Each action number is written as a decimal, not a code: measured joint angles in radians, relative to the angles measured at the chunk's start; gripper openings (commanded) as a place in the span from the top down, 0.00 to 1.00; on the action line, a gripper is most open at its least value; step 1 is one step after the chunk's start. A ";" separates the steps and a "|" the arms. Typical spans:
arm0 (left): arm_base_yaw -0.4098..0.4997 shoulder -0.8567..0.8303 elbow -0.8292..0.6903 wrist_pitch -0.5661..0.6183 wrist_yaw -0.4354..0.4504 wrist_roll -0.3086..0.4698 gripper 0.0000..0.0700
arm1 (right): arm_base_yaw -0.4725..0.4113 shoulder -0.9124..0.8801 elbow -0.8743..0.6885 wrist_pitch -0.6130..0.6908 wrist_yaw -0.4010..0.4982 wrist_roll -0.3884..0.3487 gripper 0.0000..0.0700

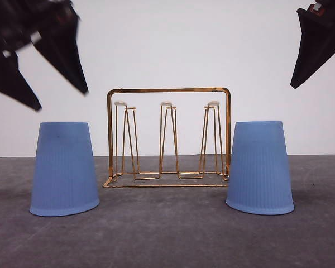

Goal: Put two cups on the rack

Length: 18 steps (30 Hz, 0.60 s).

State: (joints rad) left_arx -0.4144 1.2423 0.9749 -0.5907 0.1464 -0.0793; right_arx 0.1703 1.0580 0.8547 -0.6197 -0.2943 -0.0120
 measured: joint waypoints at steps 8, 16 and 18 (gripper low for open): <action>-0.053 0.173 0.000 0.028 -0.017 -0.004 0.16 | 0.000 0.000 0.000 0.000 0.000 0.000 0.00; -0.055 0.229 0.002 0.046 -0.025 -0.011 0.44 | 0.000 0.000 0.000 0.000 0.000 0.000 0.00; -0.055 0.226 0.009 0.051 -0.032 -0.011 0.45 | 0.000 0.000 0.000 0.000 0.000 0.000 0.00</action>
State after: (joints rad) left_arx -0.4694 1.4685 0.9840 -0.5393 0.1143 -0.0906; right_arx 0.1703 1.0580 0.8547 -0.6197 -0.2943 -0.0120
